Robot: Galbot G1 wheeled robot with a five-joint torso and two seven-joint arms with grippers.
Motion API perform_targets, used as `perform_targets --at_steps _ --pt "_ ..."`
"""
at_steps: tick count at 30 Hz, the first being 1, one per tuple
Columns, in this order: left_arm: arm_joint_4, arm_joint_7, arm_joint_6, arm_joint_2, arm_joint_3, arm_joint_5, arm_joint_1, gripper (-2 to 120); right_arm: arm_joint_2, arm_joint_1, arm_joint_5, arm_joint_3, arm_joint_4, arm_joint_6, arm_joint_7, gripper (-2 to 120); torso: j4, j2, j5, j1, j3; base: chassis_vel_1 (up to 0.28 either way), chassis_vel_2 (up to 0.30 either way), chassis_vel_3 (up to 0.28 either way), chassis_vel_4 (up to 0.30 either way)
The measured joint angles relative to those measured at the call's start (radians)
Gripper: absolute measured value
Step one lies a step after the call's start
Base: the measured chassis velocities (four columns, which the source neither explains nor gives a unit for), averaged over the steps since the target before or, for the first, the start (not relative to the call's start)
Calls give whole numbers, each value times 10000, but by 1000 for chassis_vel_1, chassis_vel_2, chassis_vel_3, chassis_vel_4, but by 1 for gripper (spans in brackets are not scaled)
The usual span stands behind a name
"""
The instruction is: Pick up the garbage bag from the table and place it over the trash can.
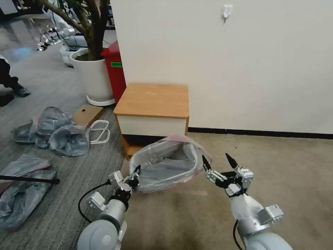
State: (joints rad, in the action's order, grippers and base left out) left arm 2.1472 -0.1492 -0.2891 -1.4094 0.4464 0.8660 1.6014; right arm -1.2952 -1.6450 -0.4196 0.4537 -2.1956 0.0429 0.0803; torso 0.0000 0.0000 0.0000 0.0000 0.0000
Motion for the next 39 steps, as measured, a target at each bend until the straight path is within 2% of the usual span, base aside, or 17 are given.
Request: perform_targets --at_steps 5,15,19,20,24,26,29,31,36,38,39 --pt "107 51 -23 20 -16 -68 82 4 285 517 -64 -99 497 -105 143 97 1 0 1 0 0 0 0 0 0" --pt "215 66 -23 -4 -34 -120 137 4 354 648 145 -123 871 23 286 95 0 0 0 0 0 0 0 0 0" --pt "227 94 -17 19 -58 -221 206 4 491 836 -18 -131 947 -36 307 79 0 -1 -1 0 0 0 0 0 0" --pt "227 94 -17 19 -58 -221 206 4 491 836 -18 -131 947 -36 307 79 0 -1 -1 0 0 0 0 0 0" --pt "179 129 0 21 -104 -333 228 4 541 828 -272 -242 900 -132 397 61 0 0 -1 0 0 0 0 0 0" --pt "177 132 2 21 -115 -343 229 4 546 816 -294 -262 900 -134 422 58 0 0 -1 0 0 0 0 0 0" --pt "173 152 14 20 -204 -433 228 4 607 759 -384 -336 908 -140 493 41 0 0 -1 0 0 0 0 0 0" --pt "169 159 16 24 -217 -454 228 4 615 760 -394 -336 908 -140 496 37 0 0 0 0 0 0 0 0 0" --pt "109 221 37 92 -242 -585 244 4 670 791 -436 -331 878 -150 497 18 1 0 -1 0 0 0 0 0 0" --pt "108 230 39 101 -243 -599 248 4 674 795 -437 -330 877 -150 497 16 0 0 -1 0 0 0 0 0 0" --pt "105 248 44 111 -245 -624 250 4 679 800 -438 -327 876 -151 496 9 0 0 -1 0 0 0 0 0 0"
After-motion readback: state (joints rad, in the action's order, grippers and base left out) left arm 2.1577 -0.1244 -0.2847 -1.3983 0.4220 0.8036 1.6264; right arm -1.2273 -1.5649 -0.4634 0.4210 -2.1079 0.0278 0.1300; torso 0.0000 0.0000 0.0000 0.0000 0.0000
